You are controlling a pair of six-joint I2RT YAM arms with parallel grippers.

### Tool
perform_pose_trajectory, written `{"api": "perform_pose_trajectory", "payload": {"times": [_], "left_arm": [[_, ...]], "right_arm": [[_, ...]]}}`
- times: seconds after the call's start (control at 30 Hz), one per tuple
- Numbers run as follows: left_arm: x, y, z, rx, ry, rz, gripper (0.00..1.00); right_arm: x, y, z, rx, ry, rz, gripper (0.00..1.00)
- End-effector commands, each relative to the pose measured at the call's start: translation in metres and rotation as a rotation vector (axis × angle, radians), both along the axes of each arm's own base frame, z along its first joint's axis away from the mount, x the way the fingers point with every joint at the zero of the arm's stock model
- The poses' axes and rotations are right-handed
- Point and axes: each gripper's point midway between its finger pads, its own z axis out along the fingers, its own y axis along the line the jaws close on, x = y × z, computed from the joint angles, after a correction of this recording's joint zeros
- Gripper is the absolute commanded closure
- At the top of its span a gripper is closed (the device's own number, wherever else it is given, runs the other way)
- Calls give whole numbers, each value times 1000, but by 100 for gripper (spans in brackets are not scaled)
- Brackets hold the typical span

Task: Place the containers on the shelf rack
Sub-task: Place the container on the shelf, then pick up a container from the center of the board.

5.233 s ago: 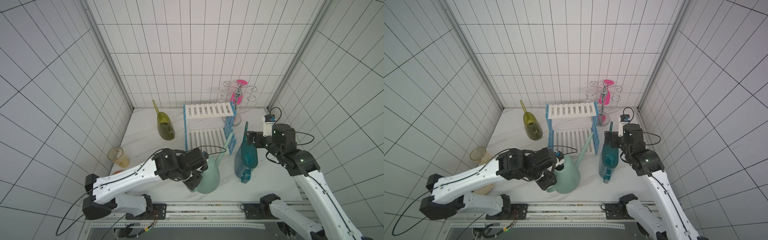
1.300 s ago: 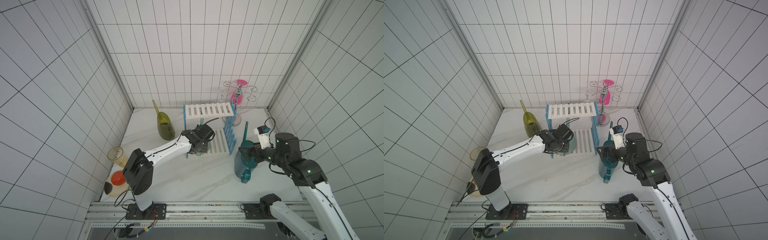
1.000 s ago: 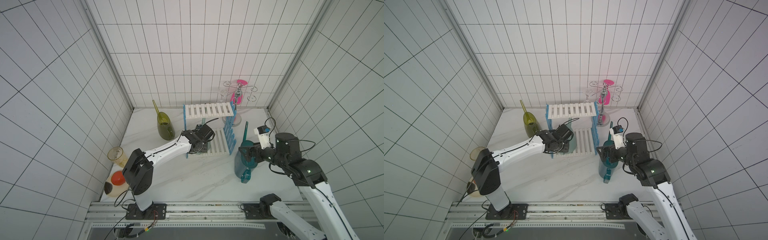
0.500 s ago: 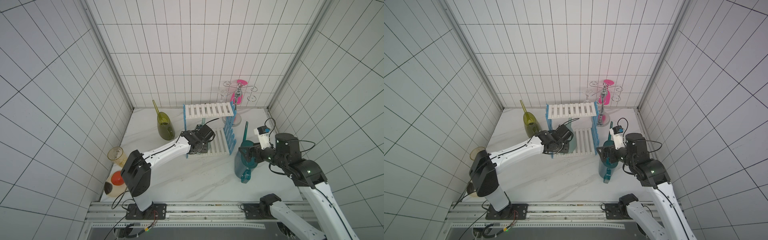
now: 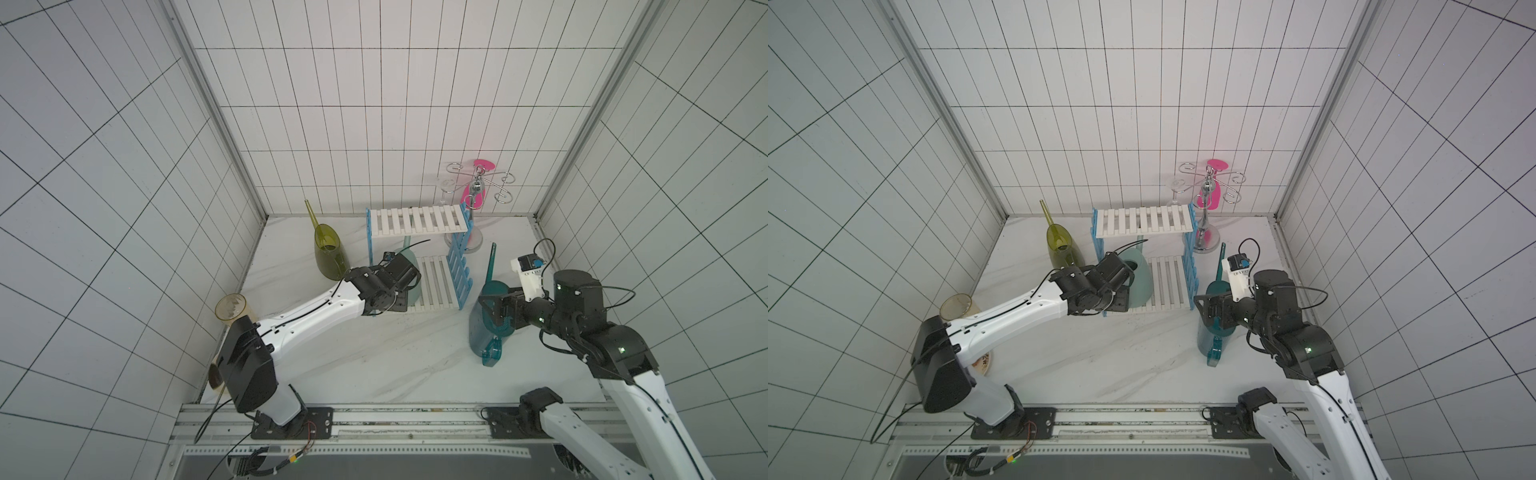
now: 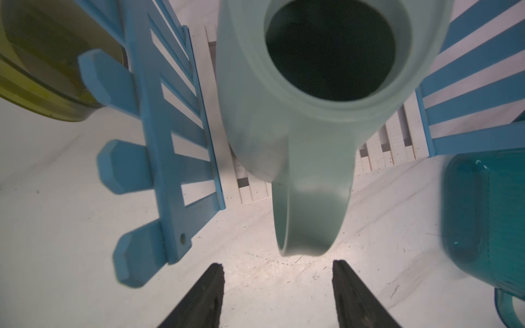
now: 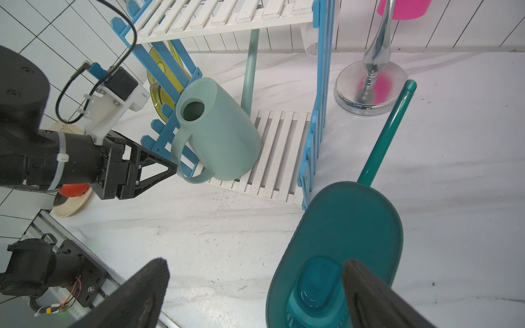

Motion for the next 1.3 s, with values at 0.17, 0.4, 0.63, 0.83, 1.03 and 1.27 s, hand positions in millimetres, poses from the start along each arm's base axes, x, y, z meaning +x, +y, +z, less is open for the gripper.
{"api": "perform_pose_trajectory", "payload": {"times": [0.17, 0.4, 0.63, 0.83, 1.03, 1.27], "left_arm": [[-23, 27, 45, -45, -120, -17, 11], [-21, 24, 66, -143, -232, -53, 2], [-18, 21, 64, -134, -234, -70, 1], [-19, 19, 63, -134, -211, -74, 2], [-19, 23, 63, -133, -217, -63, 2], [-14, 30, 75, -140, -274, -42, 1]], "right_arm": [[-20, -49, -25, -120, 155, -246, 0], [-46, -56, -34, -76, 303, -319, 16], [-63, -72, -63, -201, 372, -409, 21], [-61, -56, -86, -327, 340, -402, 15], [-56, -35, -112, -324, 343, -411, 10], [-51, -31, -142, -324, 346, -477, 11]]}}
